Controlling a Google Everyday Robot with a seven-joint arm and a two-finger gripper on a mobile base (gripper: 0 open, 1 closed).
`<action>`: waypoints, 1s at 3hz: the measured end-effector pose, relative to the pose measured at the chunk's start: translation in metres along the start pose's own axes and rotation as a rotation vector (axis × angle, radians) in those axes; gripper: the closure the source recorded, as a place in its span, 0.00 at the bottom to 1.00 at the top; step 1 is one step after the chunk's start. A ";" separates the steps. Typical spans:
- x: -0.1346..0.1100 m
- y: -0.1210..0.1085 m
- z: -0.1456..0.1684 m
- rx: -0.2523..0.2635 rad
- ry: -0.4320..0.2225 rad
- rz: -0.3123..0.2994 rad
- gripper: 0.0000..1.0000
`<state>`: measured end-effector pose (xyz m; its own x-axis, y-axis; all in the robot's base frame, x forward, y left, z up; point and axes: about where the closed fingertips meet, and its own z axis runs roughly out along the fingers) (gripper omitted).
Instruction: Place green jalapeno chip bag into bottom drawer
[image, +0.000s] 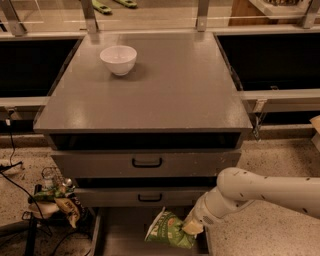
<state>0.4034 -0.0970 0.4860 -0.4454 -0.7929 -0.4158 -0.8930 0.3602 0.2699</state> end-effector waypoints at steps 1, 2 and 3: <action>0.007 -0.011 0.013 0.041 0.040 0.053 1.00; 0.006 -0.012 0.018 0.042 0.034 0.066 1.00; 0.006 -0.015 0.028 0.037 0.021 0.078 1.00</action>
Offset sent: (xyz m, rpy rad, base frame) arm 0.0050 -0.0027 -0.0151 -0.0518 0.0066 -0.0468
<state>0.4127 -0.0935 0.4554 -0.5128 -0.7716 -0.3764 -0.8575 0.4391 0.2683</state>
